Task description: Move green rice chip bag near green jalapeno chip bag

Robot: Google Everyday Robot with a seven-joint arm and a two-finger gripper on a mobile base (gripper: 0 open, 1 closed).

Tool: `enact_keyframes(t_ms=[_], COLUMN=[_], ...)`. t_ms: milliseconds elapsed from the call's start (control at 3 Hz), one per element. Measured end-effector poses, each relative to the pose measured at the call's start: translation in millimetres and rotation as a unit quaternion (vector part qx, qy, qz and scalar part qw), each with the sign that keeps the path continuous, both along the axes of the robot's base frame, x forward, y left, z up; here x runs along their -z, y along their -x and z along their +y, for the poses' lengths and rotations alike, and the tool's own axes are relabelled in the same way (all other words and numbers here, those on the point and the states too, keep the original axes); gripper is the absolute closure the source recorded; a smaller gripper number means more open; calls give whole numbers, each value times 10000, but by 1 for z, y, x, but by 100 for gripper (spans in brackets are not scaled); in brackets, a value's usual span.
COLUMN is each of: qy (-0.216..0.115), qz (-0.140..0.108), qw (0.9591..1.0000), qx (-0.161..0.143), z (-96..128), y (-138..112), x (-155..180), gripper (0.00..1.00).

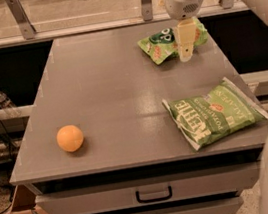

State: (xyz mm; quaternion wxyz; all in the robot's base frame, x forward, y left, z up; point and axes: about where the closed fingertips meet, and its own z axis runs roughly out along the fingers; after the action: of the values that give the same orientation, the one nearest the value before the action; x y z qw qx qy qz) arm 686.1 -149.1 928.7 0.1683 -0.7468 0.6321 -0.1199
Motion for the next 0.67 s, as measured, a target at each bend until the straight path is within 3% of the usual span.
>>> enact_keyframes(t_ms=[667], qy=[184], qz=[132], qw=[9997], qx=[41], z=[2], y=[-42], x=[37], gripper=[0])
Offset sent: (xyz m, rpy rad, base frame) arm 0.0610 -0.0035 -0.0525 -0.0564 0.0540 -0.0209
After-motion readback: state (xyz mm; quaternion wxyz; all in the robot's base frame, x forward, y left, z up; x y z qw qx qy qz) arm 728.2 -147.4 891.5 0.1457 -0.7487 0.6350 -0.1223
